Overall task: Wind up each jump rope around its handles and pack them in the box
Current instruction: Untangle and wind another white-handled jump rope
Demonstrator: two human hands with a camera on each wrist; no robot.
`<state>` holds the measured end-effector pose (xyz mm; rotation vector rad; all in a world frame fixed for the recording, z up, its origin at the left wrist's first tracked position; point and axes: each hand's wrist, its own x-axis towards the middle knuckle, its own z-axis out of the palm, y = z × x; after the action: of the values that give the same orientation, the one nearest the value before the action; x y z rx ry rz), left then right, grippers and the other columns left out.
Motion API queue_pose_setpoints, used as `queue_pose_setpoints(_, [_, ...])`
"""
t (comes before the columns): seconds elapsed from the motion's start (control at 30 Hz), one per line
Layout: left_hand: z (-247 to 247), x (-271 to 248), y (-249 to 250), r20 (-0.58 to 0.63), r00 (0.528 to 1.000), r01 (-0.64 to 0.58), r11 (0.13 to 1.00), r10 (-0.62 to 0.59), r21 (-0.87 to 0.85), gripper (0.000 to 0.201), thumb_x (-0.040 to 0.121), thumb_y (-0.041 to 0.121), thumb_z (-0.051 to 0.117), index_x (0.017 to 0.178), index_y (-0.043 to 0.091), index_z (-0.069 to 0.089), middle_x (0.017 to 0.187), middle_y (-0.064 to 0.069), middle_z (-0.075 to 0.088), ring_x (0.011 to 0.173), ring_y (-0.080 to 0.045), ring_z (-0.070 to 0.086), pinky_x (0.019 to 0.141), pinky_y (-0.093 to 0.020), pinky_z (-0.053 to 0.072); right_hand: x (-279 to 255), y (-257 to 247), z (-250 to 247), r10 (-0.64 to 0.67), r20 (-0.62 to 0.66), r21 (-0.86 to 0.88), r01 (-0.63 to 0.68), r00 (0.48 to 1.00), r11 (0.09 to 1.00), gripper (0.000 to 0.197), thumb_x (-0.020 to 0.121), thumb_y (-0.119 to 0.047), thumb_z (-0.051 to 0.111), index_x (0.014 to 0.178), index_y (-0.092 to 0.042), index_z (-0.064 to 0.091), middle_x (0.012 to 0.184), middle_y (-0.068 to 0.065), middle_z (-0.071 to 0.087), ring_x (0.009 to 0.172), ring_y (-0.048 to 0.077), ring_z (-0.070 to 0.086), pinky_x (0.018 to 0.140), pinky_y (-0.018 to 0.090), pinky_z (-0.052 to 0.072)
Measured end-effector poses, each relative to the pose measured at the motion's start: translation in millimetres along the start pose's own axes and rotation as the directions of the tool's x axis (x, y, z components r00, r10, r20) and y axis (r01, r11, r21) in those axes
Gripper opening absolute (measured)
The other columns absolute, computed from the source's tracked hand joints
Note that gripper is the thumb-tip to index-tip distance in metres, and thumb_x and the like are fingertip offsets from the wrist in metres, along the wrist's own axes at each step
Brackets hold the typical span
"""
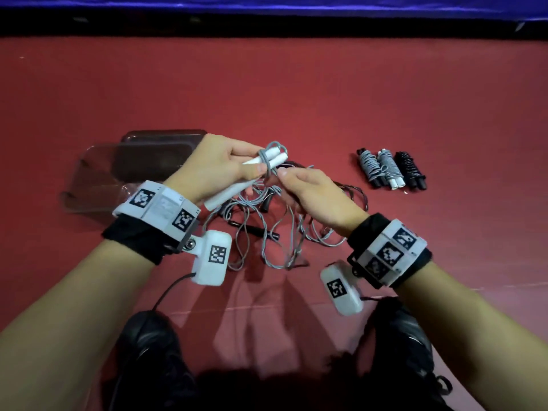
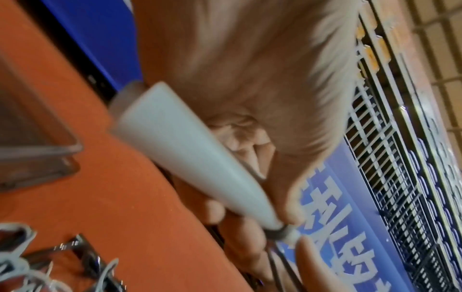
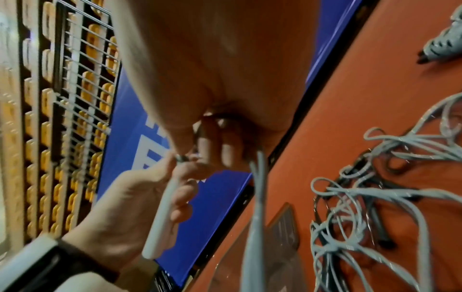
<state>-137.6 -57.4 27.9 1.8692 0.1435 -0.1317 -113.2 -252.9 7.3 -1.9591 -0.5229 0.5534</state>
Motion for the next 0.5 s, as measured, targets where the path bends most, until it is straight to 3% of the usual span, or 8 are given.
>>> queue_pose_setpoints(0.03, [6,1,-4,-0.053,0.998,0.025,1.0,-0.026,-0.003,0.022,0.09,0.005,0.074,0.102,0.023,0.079,0.091,-0.014,0.079,0.057,-0.015,0.066,0.053,-0.024,0.054,1,-4,0,-0.026,-0.027,-0.265,0.017,0.999,0.964,0.037,0.11,-0.031,0.036,0.099,-0.013,0.066,0.064,-0.016,0.058,0.06,0.004,0.052,0.06,0.024,0.038])
queue_pose_setpoints(0.1, [16,4,-12,-0.138,0.99,0.048,0.998,-0.043,0.039,0.021,0.089,0.011,0.077,0.092,0.032,0.08,0.09,-0.014,0.079,0.063,-0.017,0.07,0.058,-0.03,0.057,3,-7,-3,-0.062,-0.037,-0.671,0.021,0.997,0.741,0.037,0.107,-0.037,0.035,0.082,-0.018,0.057,0.074,-0.006,0.056,0.076,0.024,0.053,0.068,0.036,0.036])
queue_pose_setpoints(0.17, [22,5,-17,-0.171,0.985,0.054,0.988,-0.029,0.147,0.019,0.087,0.017,0.079,0.098,0.032,0.081,0.085,-0.003,0.079,0.071,-0.015,0.074,0.074,-0.034,0.062,3,-8,-13,-0.073,-0.041,-0.708,0.023,0.997,0.706,0.041,0.102,-0.038,0.042,0.068,-0.015,0.045,0.064,0.0,0.049,0.071,0.033,0.049,0.064,0.038,0.036])
queue_pose_setpoints(0.23, [24,3,-16,-0.173,0.985,0.052,0.941,0.007,0.334,0.018,0.085,0.027,0.081,0.1,0.036,0.08,0.08,0.006,0.078,0.073,-0.013,0.075,0.08,-0.036,0.062,1,-13,-22,-0.113,0.033,-0.736,0.1,0.993,0.669,0.038,0.098,-0.039,0.049,0.067,-0.016,0.046,0.059,0.003,0.047,0.068,0.037,0.052,0.061,0.039,0.043])
queue_pose_setpoints(0.3, [26,2,-10,-0.11,0.994,0.045,0.831,0.019,0.555,0.017,0.083,0.041,0.08,0.101,0.04,0.08,0.073,0.01,0.073,0.075,-0.017,0.073,0.075,-0.037,0.059,-3,-21,-31,-0.178,0.123,-0.856,0.195,0.976,0.479,0.023,0.094,-0.039,0.053,0.085,-0.022,0.065,0.072,0.005,0.062,0.079,0.038,0.062,0.063,0.036,0.043])
queue_pose_setpoints(0.37, [28,-1,-4,0.097,0.995,-0.04,0.728,-0.037,0.685,0.021,0.083,0.048,0.08,0.102,0.041,0.079,0.059,0.015,0.062,0.068,-0.009,0.064,0.062,-0.03,0.047,-7,-33,-37,-0.227,0.224,-0.914,0.285,0.948,0.288,0.022,0.09,-0.045,0.059,0.101,-0.031,0.072,0.086,-0.001,0.072,0.088,0.031,0.067,0.065,0.032,0.038])
queue_pose_setpoints(0.43, [27,-6,1,0.362,0.929,-0.217,0.687,-0.072,0.693,0.012,0.084,0.039,0.081,0.096,0.036,0.08,0.05,0.015,0.056,0.053,-0.002,0.051,0.056,-0.026,0.036,-8,-38,-45,-0.199,0.29,-0.872,0.344,0.936,0.348,0.024,0.084,-0.054,0.071,0.1,-0.037,0.074,0.08,-0.014,0.071,0.083,0.014,0.067,0.065,0.03,0.039])
queue_pose_setpoints(0.5, [20,-11,9,0.518,0.853,-0.294,0.759,-0.066,0.581,0.004,0.087,0.024,0.08,0.087,0.028,0.078,0.057,0.006,0.064,0.052,-0.002,0.052,0.057,-0.023,0.039,-5,-28,-56,-0.195,0.285,-0.656,0.34,0.938,0.674,0.027,0.075,-0.052,0.083,0.091,-0.03,0.077,0.069,-0.017,0.068,0.069,0.002,0.061,0.065,0.027,0.043])
